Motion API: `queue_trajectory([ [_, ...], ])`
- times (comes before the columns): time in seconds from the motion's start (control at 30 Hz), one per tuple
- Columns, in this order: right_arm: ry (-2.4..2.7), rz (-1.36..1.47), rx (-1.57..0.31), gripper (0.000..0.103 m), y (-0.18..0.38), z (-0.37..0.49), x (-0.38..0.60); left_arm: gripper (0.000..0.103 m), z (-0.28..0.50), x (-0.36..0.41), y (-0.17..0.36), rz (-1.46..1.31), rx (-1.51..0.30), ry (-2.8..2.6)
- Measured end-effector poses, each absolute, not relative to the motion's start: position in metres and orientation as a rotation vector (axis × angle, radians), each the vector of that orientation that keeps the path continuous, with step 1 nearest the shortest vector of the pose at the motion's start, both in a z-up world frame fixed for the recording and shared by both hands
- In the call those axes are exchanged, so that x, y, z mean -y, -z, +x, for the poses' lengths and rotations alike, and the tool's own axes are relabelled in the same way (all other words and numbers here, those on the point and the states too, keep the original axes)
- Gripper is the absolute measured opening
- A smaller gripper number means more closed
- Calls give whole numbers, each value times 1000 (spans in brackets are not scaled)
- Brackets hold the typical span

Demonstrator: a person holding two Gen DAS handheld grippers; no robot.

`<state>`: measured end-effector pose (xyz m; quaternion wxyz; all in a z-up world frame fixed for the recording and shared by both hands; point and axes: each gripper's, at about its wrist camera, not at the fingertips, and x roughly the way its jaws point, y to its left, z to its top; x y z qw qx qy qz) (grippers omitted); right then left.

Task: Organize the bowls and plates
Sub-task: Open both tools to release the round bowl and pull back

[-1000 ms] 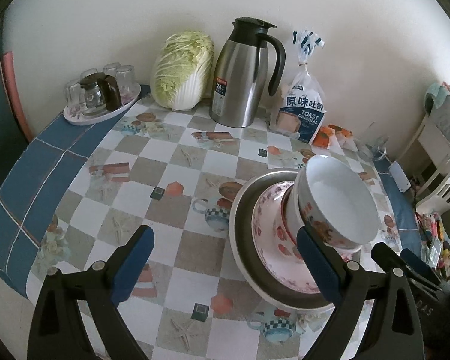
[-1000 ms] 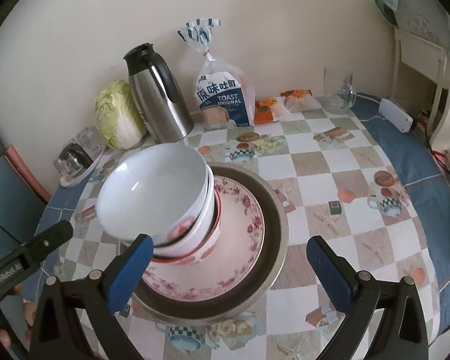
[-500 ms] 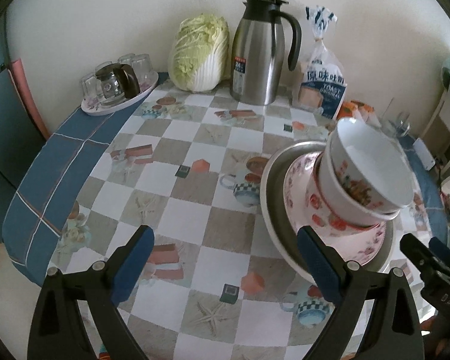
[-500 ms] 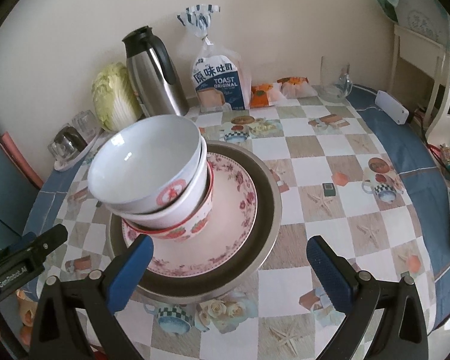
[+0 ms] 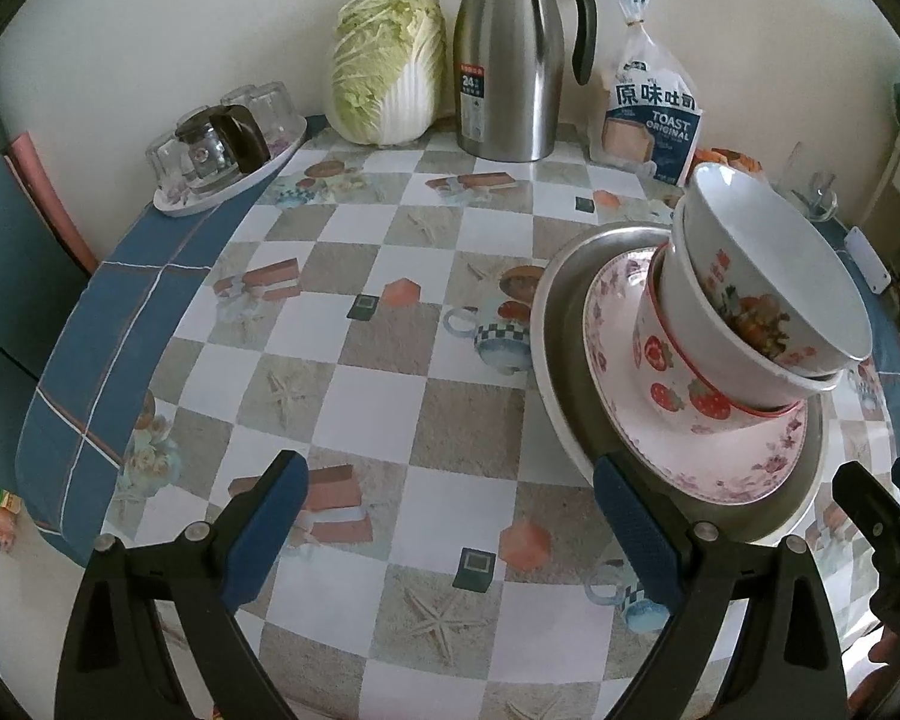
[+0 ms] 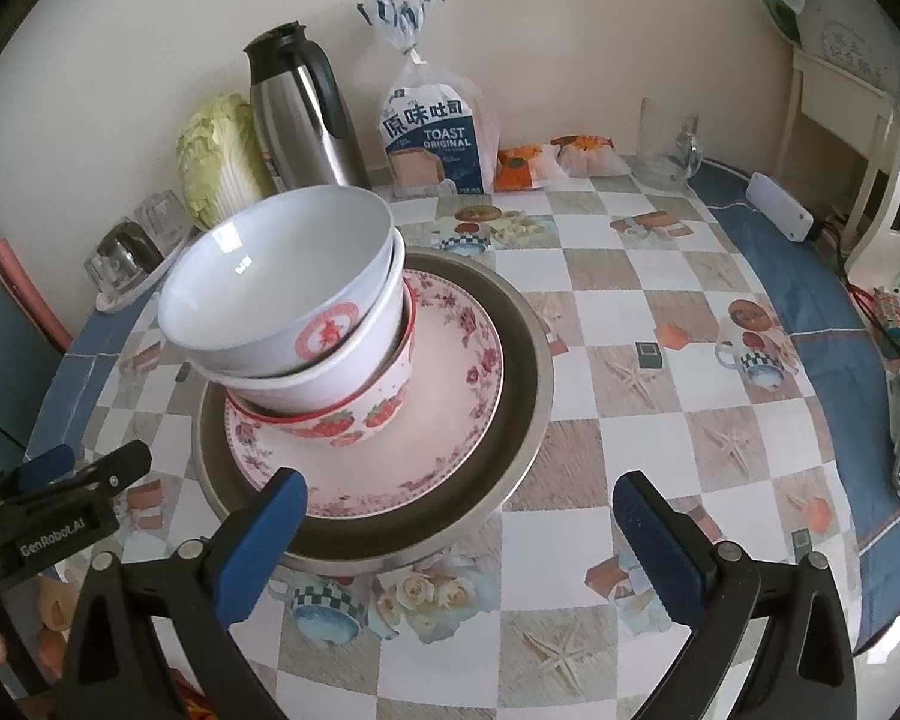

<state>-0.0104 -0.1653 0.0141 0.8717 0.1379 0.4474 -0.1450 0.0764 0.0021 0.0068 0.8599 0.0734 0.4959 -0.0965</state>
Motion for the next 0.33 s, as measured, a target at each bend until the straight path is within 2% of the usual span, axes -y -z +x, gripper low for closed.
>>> queue_trajectory([
  [0.33, 310, 291, -945, 103, -12, -11, 168, 96, 74, -2, -8, 164, -1026, 196],
])
